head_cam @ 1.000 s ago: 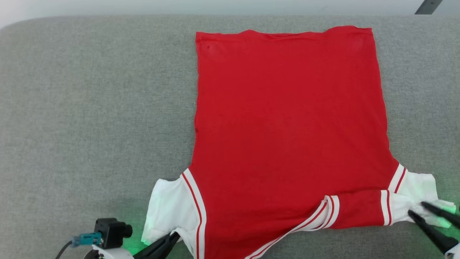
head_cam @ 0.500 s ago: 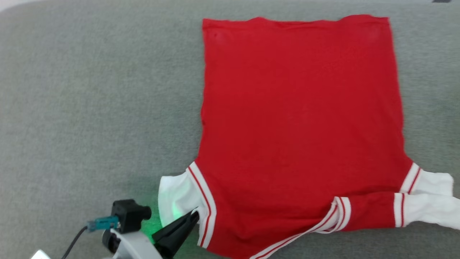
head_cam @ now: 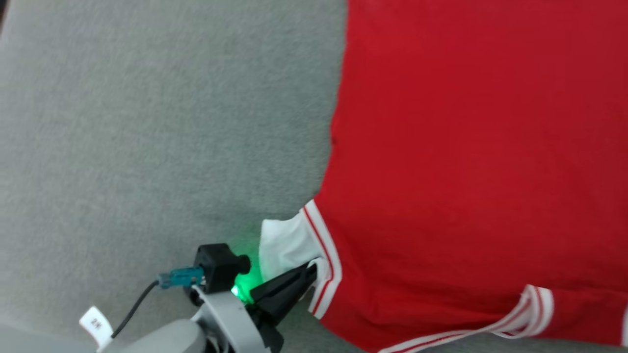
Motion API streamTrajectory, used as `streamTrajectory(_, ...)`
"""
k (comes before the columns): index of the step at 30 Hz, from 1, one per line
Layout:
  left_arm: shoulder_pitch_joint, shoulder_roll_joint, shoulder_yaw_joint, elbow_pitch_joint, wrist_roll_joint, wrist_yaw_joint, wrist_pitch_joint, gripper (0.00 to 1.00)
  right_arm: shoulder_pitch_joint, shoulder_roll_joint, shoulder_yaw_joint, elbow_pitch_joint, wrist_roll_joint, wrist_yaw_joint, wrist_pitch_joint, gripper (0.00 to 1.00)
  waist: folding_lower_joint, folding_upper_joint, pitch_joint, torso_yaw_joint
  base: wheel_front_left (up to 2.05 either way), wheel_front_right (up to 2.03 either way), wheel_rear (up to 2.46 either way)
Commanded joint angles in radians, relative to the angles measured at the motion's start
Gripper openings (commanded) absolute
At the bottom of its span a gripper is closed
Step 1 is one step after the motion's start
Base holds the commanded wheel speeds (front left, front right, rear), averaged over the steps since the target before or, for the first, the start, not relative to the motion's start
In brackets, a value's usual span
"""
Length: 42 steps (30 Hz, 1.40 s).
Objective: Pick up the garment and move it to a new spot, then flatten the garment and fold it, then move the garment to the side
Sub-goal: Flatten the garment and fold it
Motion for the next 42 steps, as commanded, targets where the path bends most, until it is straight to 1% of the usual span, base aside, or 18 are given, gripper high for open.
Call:
streamTrajectory(1, -0.010, -0.008, -0.008, 0.023, 0.000, -0.002, 0.001, 0.00, -0.027, 0.017, -0.006, 0.034, -0.029, -0.001, 0.008, 1.00, 0.0000, 0.0000, 0.089, 0.088, 0.00, 0.00, 0.00)
streamTrajectory(5, -0.024, -0.021, -0.027, 0.048, -0.003, -0.001, -0.008, 0.00, -0.100, 0.068, -0.024, 0.168, -0.096, -0.002, 0.039, 1.00, 0.0000, 0.0000, 0.118, 0.112, 0.00, 0.00, 0.00)
streamTrajectory(9, -0.044, -0.026, -0.045, 0.064, -0.014, 0.002, -0.016, 0.00, -0.133, 0.099, -0.031, 0.266, -0.147, -0.002, 0.086, 1.00, 0.0000, 0.0000, 0.138, 0.115, 0.00, 0.00, 0.00)
streamTrajectory(12, -0.061, -0.024, -0.060, 0.075, -0.029, 0.004, -0.020, 0.00, -0.132, 0.116, -0.021, 0.314, -0.174, -0.002, 0.117, 1.00, 0.0000, 0.0000, 0.141, 0.110, 0.00, 0.00, 0.00)
streamTrajectory(15, -0.080, -0.024, -0.075, 0.080, -0.037, 0.004, -0.025, 0.00, -0.131, 0.140, -0.023, 0.329, -0.178, -0.001, 0.120, 1.00, 0.0000, 0.0000, 0.139, 0.101, 0.00, 0.00, 0.00)
streamTrajectory(16, -0.083, -0.024, -0.078, 0.082, -0.039, 0.004, -0.029, 0.00, -0.131, 0.145, -0.021, 0.326, -0.177, -0.001, 0.110, 0.54, 0.0000, 0.0000, 0.137, 0.097, 0.00, 0.00, 0.00)
streamTrajectory(17, -0.087, -0.024, -0.083, 0.084, -0.042, 0.004, -0.032, 0.00, -0.129, 0.145, -0.018, 0.322, -0.177, -0.001, 0.102, 0.13, 0.0000, 0.0000, 0.133, 0.094, 0.00, 0.00, 0.00)
streamTrajectory(18, -0.090, -0.023, -0.087, 0.087, -0.045, 0.004, -0.033, 0.00, -0.125, 0.142, -0.014, 0.319, -0.177, -0.001, 0.095, 0.00, 0.0000, 0.0000, 0.128, 0.089, 0.00, 0.00, 0.00)
streamTrajectory(22, -0.091, -0.012, -0.084, 0.098, -0.056, 0.004, -0.043, 0.00, -0.102, 0.119, -0.012, 0.300, -0.141, -0.001, 0.059, 0.00, 0.0000, 0.0000, 0.088, 0.071, 0.00, 0.00, 0.00)
streamTrajectory(28, -0.059, 0.017, -0.064, 0.104, -0.059, 0.004, -0.052, 0.00, -0.019, 0.074, 0.018, 0.221, -0.056, -0.002, 0.004, 0.00, 0.0000, 0.0000, 0.004, 0.038, 0.00, 0.00, 0.00)
streamTrajectory(31, -0.027, 0.020, -0.051, 0.092, -0.062, 0.002, -0.054, 0.00, 0.075, 0.032, 0.046, 0.141, 0.015, -0.002, -0.013, 0.00, 0.0000, 0.0000, -0.048, 0.013, 0.00, 0.00, 0.00)
streamTrajectory(34, 0.006, 0.023, -0.029, 0.077, -0.064, -0.002, -0.056, 0.00, 0.179, -0.024, 0.058, 0.031, 0.098, -0.002, -0.026, 0.00, 0.0000, 0.0000, -0.090, -0.018, 0.00, 0.00, 0.00)
streamTrajectory(39, 0.050, 0.039, -0.002, 0.066, -0.054, -0.004, -0.056, 0.00, 0.382, -0.133, 0.035, -0.157, 0.211, -0.002, -0.028, 0.00, 0.0000, 0.0000, -0.144, -0.064, 0.00, 0.00, 0.00)
streamTrajectory(42, 0.069, 0.048, 0.017, 0.062, -0.052, -0.004, -0.056, 0.00, 0.521, -0.180, 0.009, -0.266, 0.261, -0.002, -0.028, 0.00, 0.0000, 0.0000, -0.165, -0.087, 0.00, 0.00, 0.00)
